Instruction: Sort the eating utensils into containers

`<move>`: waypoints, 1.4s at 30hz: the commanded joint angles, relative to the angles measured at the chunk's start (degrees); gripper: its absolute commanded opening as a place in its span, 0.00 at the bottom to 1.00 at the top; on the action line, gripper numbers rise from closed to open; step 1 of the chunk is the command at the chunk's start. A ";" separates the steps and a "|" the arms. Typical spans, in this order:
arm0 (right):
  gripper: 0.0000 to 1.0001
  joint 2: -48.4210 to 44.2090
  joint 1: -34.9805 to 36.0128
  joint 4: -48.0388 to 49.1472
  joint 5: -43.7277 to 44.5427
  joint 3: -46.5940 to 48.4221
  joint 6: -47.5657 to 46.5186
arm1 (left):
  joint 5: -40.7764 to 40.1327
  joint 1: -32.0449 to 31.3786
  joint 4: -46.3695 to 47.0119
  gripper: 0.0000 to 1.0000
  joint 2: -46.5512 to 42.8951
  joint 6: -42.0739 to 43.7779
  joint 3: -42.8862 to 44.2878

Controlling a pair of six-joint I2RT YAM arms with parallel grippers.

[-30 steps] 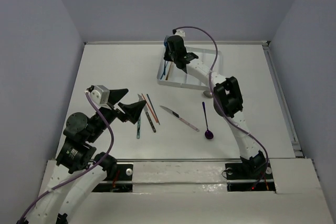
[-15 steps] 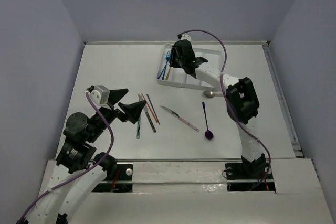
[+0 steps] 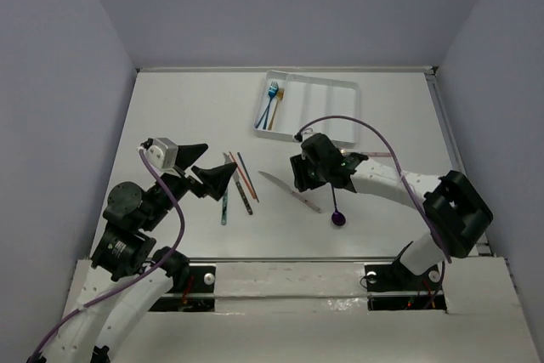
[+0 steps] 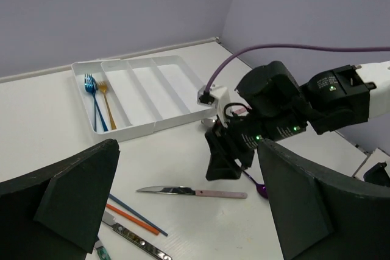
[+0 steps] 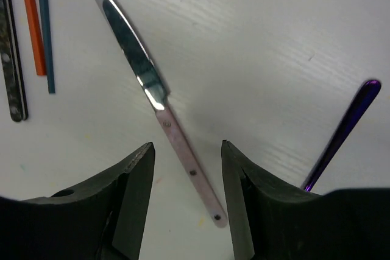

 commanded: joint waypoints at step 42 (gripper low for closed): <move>0.00 -4.66 4.90 -2.75 6.98 8.19 0.94 | 1.44 0.67 3.09 0.99 -0.33 -0.09 0.19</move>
